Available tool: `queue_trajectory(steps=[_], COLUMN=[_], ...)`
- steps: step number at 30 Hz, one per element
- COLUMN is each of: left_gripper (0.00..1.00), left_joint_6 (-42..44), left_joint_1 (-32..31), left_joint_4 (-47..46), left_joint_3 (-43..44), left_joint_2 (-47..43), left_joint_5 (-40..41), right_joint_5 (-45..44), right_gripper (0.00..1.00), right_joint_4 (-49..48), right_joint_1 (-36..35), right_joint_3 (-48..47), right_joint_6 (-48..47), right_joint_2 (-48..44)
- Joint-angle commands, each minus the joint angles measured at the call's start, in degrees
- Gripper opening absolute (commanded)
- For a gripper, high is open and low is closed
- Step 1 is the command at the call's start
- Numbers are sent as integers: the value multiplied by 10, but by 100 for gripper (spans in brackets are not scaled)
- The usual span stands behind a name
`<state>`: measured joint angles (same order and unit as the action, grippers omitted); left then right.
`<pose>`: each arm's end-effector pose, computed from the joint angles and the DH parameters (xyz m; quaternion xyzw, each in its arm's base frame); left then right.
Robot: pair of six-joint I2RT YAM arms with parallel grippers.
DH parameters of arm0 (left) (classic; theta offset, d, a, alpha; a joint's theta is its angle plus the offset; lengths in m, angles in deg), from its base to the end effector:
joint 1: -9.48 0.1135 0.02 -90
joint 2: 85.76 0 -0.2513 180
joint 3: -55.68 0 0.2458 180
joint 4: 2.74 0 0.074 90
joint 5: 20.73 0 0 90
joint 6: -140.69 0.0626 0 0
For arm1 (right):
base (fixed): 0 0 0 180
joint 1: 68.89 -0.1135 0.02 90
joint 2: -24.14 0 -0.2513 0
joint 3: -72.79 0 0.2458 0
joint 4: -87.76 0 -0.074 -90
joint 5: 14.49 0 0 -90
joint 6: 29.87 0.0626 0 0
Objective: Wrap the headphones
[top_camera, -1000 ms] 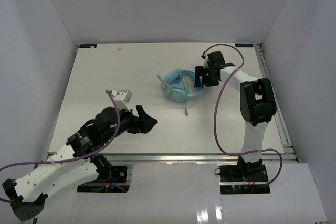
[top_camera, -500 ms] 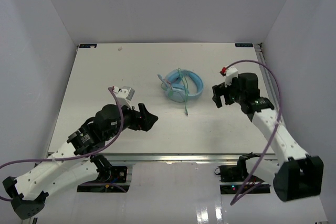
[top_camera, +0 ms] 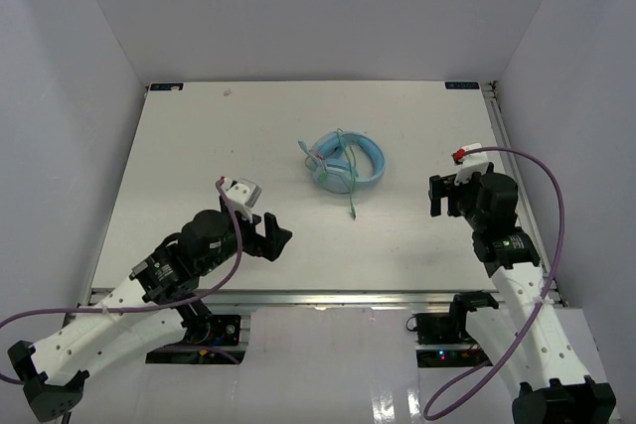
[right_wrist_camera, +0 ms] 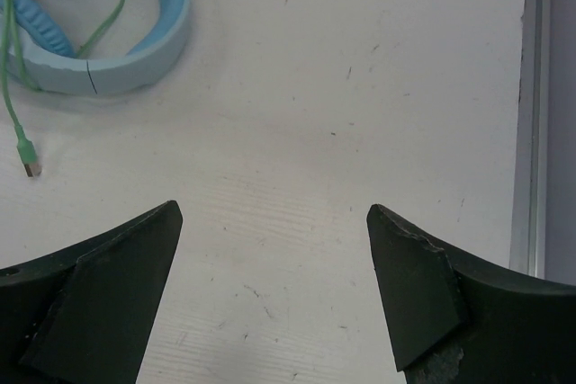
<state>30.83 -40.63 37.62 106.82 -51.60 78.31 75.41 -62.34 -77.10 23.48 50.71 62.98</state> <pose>0.1177 -0.1255 0.2725 0.1756 0.8155 -0.2599 0.4863 0.1928 0.0277 0.2703 -0.1246 0.8067 -0.0068 0.5776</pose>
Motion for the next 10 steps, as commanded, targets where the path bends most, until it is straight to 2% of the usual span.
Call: queue_trajectory(steps=[1, 10], left_gripper=[98, 98], left_joint_6=[23, 22], left_joint_1=[-2, -1], left_joint_4=[-18, -14], left_joint_3=[-17, -15], left_joint_2=[-36, -22], left_joint_5=[23, 26], right_joint_5=[-17, -11], right_gripper=[90, 90], right_joint_4=[-43, -71], right_joint_1=[13, 26], right_joint_3=[15, 40], right_joint_6=[44, 39], right_joint_2=[14, 0])
